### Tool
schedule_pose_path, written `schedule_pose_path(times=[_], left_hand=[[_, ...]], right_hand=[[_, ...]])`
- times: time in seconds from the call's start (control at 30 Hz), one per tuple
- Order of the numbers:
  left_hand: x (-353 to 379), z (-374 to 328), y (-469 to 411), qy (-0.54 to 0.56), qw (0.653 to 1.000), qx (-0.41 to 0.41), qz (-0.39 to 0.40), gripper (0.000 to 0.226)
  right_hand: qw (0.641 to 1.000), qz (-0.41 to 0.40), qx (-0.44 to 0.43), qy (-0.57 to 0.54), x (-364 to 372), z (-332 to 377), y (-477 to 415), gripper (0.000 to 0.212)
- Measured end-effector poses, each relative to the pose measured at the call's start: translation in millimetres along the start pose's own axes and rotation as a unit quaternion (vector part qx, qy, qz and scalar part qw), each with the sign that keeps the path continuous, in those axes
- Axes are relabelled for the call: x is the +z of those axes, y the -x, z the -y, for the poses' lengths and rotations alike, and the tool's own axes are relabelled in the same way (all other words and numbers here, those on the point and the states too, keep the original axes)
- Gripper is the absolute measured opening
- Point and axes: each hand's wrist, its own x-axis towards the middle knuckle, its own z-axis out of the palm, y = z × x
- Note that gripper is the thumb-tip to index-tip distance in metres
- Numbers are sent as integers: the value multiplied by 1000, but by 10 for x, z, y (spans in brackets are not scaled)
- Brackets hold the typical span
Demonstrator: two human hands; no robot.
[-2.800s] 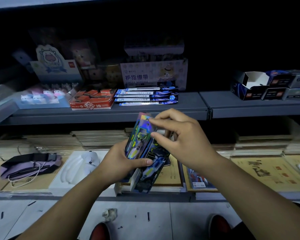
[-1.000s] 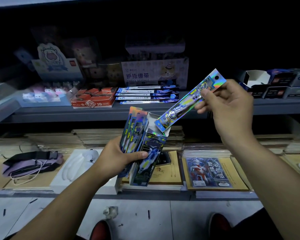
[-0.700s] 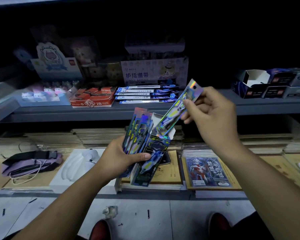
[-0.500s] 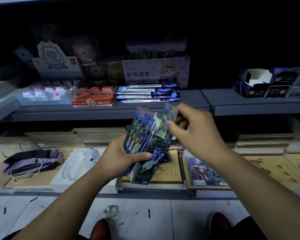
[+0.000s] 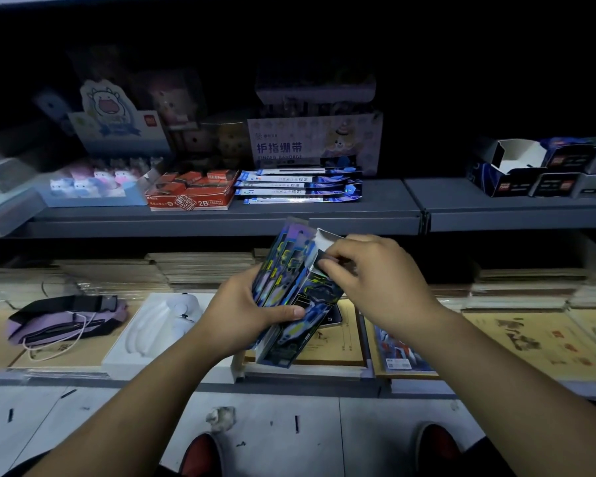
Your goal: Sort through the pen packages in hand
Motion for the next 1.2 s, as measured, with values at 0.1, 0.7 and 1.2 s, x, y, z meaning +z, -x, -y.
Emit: schedule_pose_path(times=[0.1,0.7,1.2], left_hand=[[-8,16,-9,0,1000,0,0,46],[11,112,-63,-34,999,-5,23,47],[17,124,-61,-24,999,-2,26,47]], right_hand=[[999,-29,9,-33,-10,-9,13,18],[989,-44,-92,-105,-60,110,19,19],[995,-42,-67,-56,27,127,35,32]])
